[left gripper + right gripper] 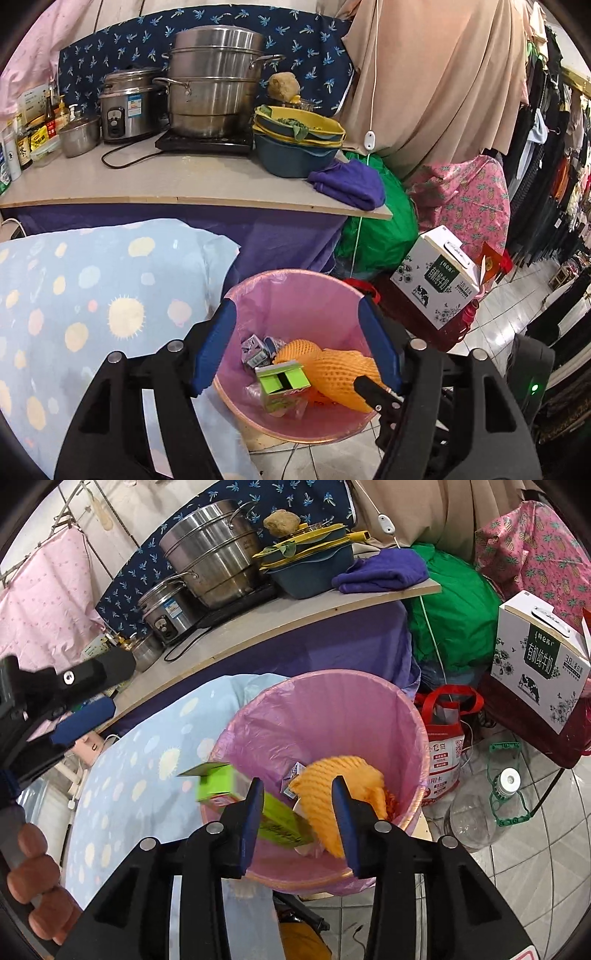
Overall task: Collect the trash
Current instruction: 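Carry the box in the left tool and foam net in the right tool over the bin, then open both tools to drop the box and foam net into the bin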
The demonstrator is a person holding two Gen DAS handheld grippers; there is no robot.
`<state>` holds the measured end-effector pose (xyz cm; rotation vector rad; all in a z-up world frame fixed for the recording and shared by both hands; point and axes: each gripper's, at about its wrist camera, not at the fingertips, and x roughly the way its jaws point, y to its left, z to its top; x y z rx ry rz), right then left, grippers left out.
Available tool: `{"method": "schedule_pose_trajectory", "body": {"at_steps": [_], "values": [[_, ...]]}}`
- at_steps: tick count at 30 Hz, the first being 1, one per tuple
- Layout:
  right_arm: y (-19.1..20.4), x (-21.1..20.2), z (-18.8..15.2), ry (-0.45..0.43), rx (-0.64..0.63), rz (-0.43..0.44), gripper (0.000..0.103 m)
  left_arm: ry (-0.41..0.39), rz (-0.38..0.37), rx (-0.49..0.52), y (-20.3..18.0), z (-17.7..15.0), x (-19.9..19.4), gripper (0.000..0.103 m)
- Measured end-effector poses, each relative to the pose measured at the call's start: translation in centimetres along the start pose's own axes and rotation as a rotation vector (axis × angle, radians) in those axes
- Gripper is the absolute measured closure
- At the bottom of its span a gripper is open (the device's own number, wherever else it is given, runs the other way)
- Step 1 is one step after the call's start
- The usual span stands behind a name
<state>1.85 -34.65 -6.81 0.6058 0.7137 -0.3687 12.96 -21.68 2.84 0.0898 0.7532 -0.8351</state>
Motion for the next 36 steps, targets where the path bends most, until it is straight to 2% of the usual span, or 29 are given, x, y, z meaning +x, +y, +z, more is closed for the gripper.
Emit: {"method": "schedule_pose_trajectory", "body": {"at_steps": [5,11,16,22,25,36], "values": [[-0.1,-0.2,0.2,-0.007,0.006,0.008,0.065,0.003,0.022,0.018,0.0,-0.8,-0.1,0.038],[0.6,-1.1,0.2,-0.024,-0.003,0.027,0.065,-0.002,0.071,0.045,0.1,-1.7,-0.6,0.032],[1.8,-2.5,0.5,-0.058,-0.038,0.029,0.057,0.005,0.114,0.052,0.4,-2.5,-0.9,0.032],[3.3,-3.9,0.3,-0.071,-0.119,-0.033,0.055,0.021,0.158,0.027,1.3,-3.5,-1.7,0.031],[3.7,-4.5,-0.1,-0.070,-0.148,-0.057,0.050,0.022,0.183,0.021,1.7,-4.0,-2.5,0.031],[4.5,-6.0,-2.4,-0.027,-0.195,-0.087,0.045,0.029,0.288,-0.013,3.6,-6.6,-5.6,0.028]]}}
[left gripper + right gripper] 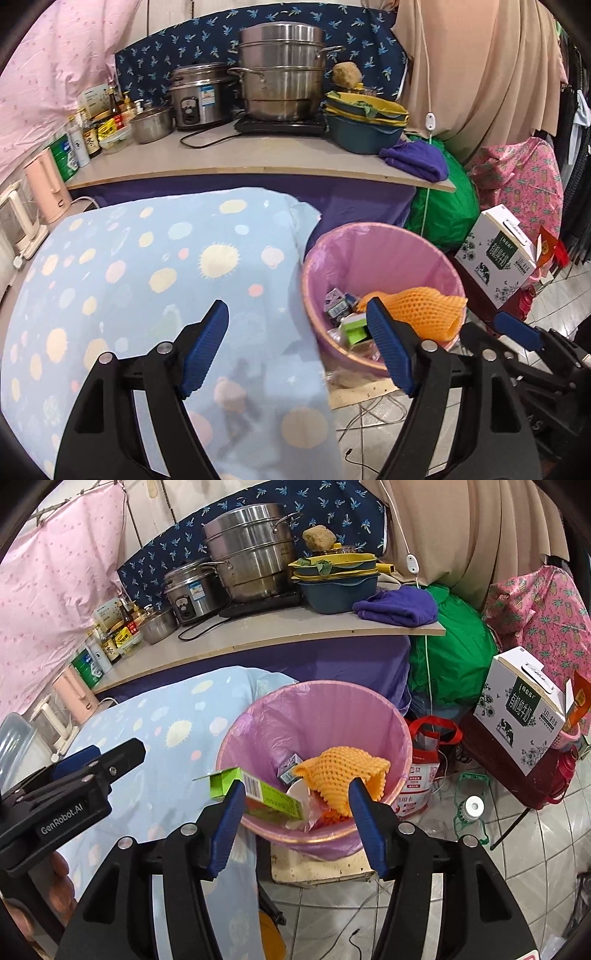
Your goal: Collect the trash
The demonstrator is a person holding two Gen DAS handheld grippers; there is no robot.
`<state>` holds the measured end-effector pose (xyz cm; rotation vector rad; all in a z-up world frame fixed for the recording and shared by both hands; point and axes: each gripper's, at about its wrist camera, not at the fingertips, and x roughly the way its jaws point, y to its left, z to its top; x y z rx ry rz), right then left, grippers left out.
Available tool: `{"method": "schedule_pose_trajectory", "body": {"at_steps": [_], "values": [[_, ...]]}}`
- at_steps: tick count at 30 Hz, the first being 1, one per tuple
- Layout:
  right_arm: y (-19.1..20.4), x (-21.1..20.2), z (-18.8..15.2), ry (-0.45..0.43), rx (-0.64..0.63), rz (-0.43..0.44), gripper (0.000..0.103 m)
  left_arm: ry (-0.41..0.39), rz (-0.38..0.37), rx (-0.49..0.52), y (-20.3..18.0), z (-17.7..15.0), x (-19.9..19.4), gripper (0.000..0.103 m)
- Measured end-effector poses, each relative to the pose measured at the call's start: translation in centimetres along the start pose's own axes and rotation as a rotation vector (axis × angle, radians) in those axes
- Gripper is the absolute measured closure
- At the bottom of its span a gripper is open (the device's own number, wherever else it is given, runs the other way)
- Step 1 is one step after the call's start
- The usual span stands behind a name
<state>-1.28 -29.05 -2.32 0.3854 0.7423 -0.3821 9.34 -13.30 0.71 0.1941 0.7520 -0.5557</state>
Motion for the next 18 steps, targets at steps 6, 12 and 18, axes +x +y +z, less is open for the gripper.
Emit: {"method": "schedule_pose_trajectory", "body": {"at_steps": [6,12,18], "values": [[1.2,-0.5,-1.2,0.026,-0.025,0.008,0.035,0.005,0.068,-0.018,1.2,-2.1,-1.2,0.017],[2.4,-0.9,-2.5,0.040,-0.050,0.013,0.026,0.035,0.094,-0.044,2.4,-4.0,-1.6,0.014],[3.1,-1.0,-3.1,0.036,-0.060,0.009,0.019,0.044,0.115,-0.061,3.2,-5.2,-2.0,0.012]]}}
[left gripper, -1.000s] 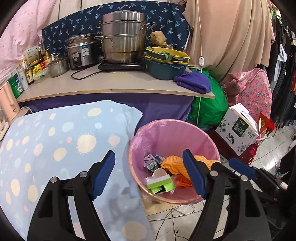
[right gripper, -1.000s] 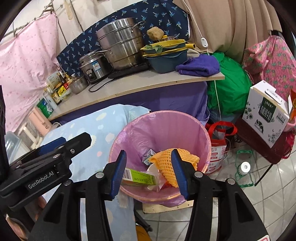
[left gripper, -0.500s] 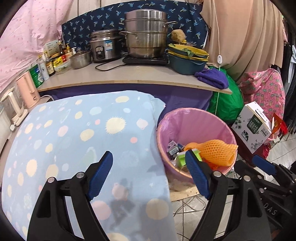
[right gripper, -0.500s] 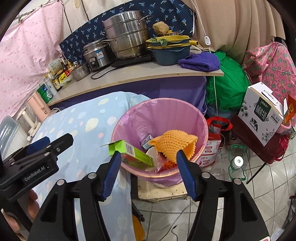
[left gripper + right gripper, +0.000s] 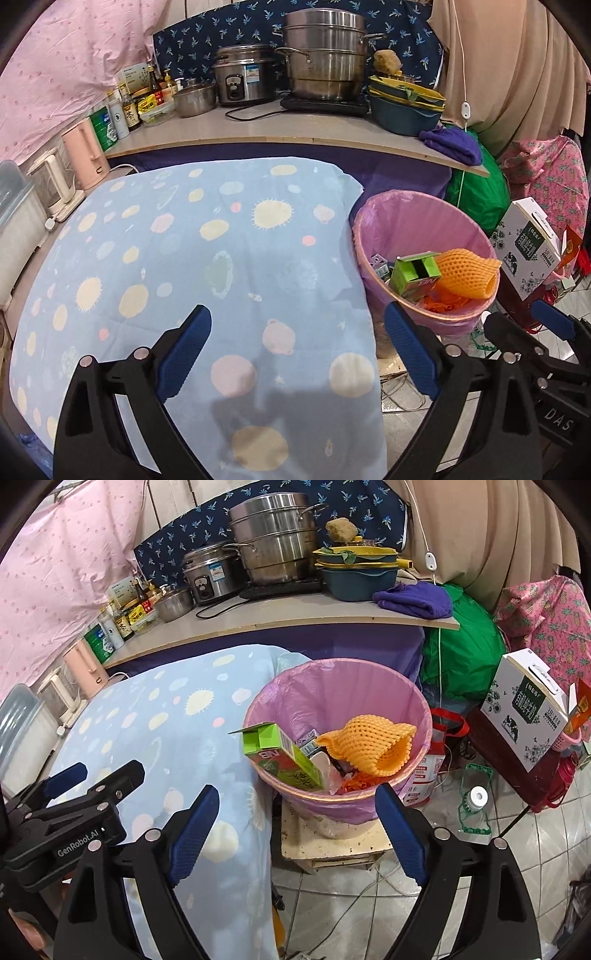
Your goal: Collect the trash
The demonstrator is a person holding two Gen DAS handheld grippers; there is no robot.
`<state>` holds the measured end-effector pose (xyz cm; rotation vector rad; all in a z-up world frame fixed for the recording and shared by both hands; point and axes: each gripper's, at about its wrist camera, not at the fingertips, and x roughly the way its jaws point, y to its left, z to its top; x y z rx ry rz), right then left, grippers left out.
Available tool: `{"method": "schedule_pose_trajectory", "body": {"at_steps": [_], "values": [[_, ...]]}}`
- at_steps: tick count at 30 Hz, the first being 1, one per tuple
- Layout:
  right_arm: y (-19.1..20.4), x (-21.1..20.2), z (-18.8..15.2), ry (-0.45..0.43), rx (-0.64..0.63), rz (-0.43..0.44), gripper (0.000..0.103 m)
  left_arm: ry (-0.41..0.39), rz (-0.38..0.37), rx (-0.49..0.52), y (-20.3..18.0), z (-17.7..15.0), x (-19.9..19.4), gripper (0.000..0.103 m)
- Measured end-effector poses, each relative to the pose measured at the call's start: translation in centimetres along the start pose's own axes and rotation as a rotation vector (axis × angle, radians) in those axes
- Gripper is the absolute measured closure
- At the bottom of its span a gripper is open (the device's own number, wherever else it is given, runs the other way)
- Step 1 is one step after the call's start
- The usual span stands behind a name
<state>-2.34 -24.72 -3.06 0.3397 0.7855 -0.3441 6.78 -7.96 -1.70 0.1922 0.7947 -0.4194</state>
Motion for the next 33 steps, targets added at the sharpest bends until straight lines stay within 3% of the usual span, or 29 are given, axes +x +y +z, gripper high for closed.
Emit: {"method": "schedule_pose_trajectory", "body": {"at_steps": [4,6,33], "values": [[0.3,0.1,-0.2,0.005,-0.009,-0.003,0.016,0.014,0.011,-0.011,0.5,-0.6,0.1,0.012],[0.5,0.1,-0.2,0.005,-0.022,-0.007,0.006,0.023,0.013,-0.019,0.7,-1.0,0.2,0.011],[1.9,0.8,-1.6,0.016,-0.093,-0.038,0.006,0.051,0.049,-0.057,1.5,-2.6,0.5,0.010]]}}
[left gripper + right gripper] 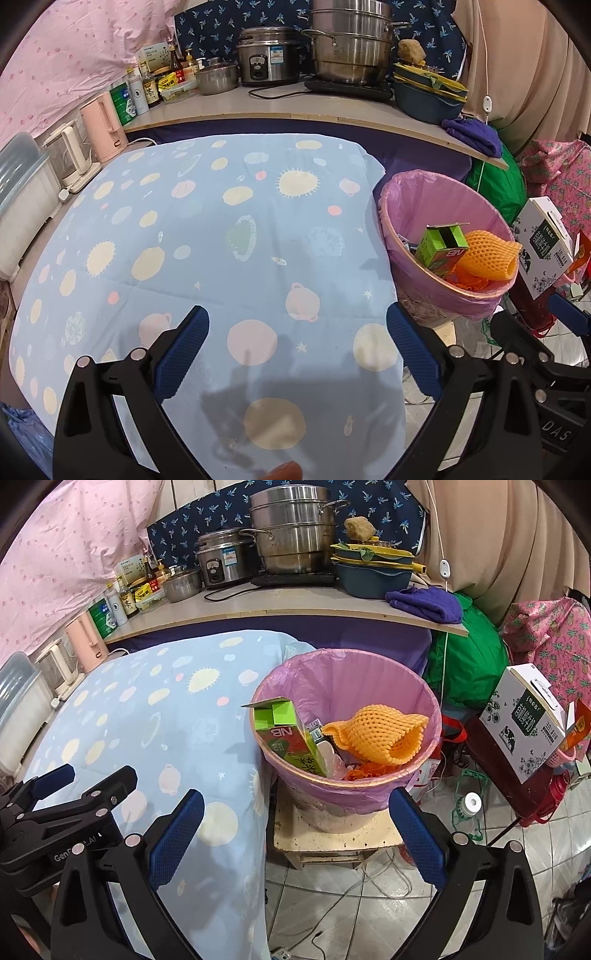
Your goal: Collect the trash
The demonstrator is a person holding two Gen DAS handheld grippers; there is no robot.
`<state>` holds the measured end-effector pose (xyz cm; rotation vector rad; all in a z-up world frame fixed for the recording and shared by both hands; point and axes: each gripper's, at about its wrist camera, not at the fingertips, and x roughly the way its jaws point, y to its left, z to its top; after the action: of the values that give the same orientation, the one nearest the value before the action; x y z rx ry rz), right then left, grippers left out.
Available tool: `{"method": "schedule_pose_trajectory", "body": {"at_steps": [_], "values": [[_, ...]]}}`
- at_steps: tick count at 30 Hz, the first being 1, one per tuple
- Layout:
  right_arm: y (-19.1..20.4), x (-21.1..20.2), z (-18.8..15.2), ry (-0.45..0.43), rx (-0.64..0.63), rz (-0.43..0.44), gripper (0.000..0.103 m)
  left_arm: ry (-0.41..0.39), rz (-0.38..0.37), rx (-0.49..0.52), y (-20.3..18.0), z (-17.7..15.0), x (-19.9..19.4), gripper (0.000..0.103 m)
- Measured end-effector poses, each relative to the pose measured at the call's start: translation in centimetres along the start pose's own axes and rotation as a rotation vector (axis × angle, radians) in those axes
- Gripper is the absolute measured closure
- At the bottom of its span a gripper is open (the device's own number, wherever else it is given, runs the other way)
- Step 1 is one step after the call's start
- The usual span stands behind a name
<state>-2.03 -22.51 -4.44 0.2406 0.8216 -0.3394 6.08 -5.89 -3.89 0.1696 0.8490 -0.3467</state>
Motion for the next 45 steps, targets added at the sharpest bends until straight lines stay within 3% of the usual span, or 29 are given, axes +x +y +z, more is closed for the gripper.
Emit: {"method": "schedule_pose_trajectory", "body": {"at_steps": [45], "values": [[-0.86,1.01,-0.79,0.017,0.001,-0.019,0.006,0.052,0.040,0.027,-0.78,-0.91,0.88,0.011]]}}
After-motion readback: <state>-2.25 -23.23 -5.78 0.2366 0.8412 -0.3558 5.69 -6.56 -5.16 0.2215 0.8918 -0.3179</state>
